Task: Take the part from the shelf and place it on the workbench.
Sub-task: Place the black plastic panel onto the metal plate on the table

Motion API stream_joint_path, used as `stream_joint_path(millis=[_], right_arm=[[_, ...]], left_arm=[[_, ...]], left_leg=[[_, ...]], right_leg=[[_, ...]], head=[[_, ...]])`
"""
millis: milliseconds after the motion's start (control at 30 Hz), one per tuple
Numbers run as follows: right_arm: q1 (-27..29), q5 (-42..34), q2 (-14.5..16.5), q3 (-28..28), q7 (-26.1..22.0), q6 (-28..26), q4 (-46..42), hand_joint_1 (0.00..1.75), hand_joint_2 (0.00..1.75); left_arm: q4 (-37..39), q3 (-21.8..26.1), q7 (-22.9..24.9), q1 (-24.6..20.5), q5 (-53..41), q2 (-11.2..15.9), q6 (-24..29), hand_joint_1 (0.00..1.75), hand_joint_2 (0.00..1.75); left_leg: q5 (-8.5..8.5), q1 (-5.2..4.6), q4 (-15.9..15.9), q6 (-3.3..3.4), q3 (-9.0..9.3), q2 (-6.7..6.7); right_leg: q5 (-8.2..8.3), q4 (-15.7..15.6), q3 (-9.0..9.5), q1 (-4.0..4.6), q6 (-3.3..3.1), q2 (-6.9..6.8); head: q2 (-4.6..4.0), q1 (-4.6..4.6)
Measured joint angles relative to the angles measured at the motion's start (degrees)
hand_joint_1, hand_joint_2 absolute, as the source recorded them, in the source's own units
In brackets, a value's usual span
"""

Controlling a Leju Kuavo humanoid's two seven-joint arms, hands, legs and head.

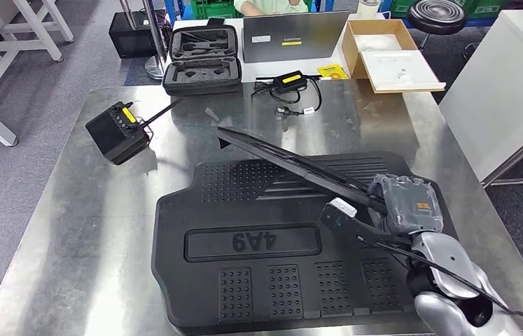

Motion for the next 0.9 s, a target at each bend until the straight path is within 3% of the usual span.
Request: stream_joint_path(millis=[167,433,733,900], right_arm=[[0.06,1.45,0.00,0.25,-0.89,-0.49,-0.04,1.75,1.75],[0.31,11.66,0.64,0.42,-8.09,-5.64,-0.56,1.75,1.75],[0.56,14.67,1.73,0.39,-9.81,-6.79,-1.34,1.75,1.75],[0.79,18.70,2.34,0.34,-11.69,-10.09,-2.27,1.75,1.75]], left_arm=[[0.00,0.00,-0.13,0.00,-0.01,0.00,0.00,0.00,1.75],[0.01,0.00,-0.96,0.06,-0.34,0.00,0.17,0.00,1.75],[0.01,0.00,-0.98,0.06,-0.60,-0.01,0.20,0.00,1.75],[0.01,0.00,-1.13,0.05,-0.82,-0.01,0.64,0.00,1.75]], left_leg=[[-0.01,0.00,0.00,0.01,0.00,0.00],[-0.01,0.00,0.00,0.01,-0.01,0.00],[-0.02,-0.01,0.00,0.01,-0.01,0.00],[-0.04,0.00,0.00,-0.02,-0.01,0.00]], right_leg=[[0.00,-0.01,0.00,0.00,0.00,0.00],[-0.02,-0.02,-0.01,0.00,0.00,0.00],[-0.04,-0.02,0.00,0.00,-0.01,0.00],[-0.04,-0.02,-0.01,0.00,-0.01,0.00]], head=[[0.00,0.01],[0.00,0.01],[0.00,0.01],[0.00,0.01]])
